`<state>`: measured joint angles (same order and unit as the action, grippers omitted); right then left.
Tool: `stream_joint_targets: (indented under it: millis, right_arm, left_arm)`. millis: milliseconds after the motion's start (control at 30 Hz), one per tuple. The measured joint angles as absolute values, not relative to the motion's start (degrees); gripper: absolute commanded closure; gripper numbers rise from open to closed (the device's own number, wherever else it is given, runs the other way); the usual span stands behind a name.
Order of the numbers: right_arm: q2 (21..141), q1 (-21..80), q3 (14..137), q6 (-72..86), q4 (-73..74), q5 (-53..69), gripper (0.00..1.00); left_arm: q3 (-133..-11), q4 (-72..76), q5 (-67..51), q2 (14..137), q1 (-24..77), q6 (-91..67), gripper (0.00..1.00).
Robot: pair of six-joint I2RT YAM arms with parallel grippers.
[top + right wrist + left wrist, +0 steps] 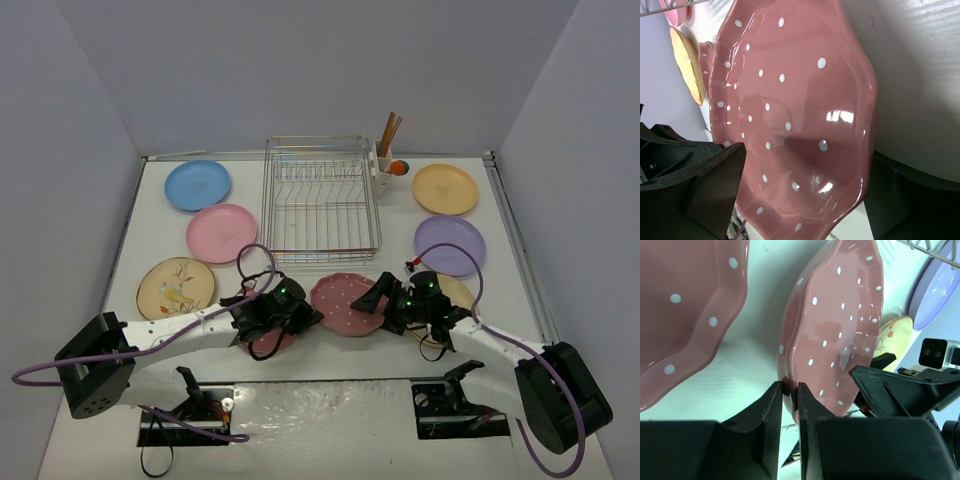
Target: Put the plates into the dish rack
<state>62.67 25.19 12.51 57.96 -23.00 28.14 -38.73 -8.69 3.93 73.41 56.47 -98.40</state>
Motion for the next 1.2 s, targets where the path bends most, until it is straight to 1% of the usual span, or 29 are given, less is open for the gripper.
stream_joint_targets:
  millis: [67,133,200,433,533,633,700,833,900,933,1000,1100,1200]
  right_arm:
    - [62.6,25.2,12.5,58.2,-23.0,28.1,0.33]
    - [62.4,25.2,12.4,58.4,-22.8,27.7,0.38]
    - [60.7,25.2,12.1,58.5,-22.0,27.1,0.46]
    - [50.5,25.2,11.8,58.2,-16.9,24.7,0.60]
    - [47.2,25.2,11.9,57.6,-14.6,24.4,0.69]
    - [46.3,25.2,12.5,56.8,-12.2,24.4,0.85]
    - [46.2,25.2,13.1,56.7,-10.4,24.3,0.92]
    - [45.1,25.2,15.0,55.0,-7.8,23.9,1.00]
    - [44.5,25.2,15.6,54.2,-6.3,23.6,1.00]
    - [44.1,25.2,16.0,53.7,-5.5,23.4,1.00]
    - [43.1,25.3,17.2,51.8,-3.5,22.6,1.00]
    - [41.9,25.3,18.8,49.0,0.1,21.5,1.00]
    - [41.7,25.3,21.5,46.1,4.3,20.6,1.00]
  left_arm:
    - [-38.7,-8.4,3.8,73.4,56.6,-98.4,1.00]
    - [-38.5,-8.3,3.8,73.4,56.7,-98.4,1.00]
    - [-38.2,-8.2,3.7,73.4,56.7,-98.4,1.00]
    - [-36.9,-8.1,2.8,72.5,56.8,-98.5,1.00]
    - [-35.6,-7.3,2.4,72.1,56.9,-98.6,1.00]
    - [-34.8,-7.1,1.4,72.2,57.2,-98.6,1.00]
    - [-34.8,-7.3,1.3,72.3,57.6,-98.2,1.00]
    - [-34.9,-7.0,1.1,72.4,58.1,-97.6,0.97]
    - [-35.1,-7.0,1.0,72.4,58.2,-97.1,0.79]
    - [-35.3,-7.1,1.0,72.4,58.3,-96.7,0.73]
    - [-35.9,-7.7,1.2,72.4,58.6,-95.4,0.53]
    - [-37.1,-8.7,1.6,72.4,58.9,-93.5,0.35]
    - [-37.8,-10.0,2.3,71.6,59.0,-92.3,0.24]
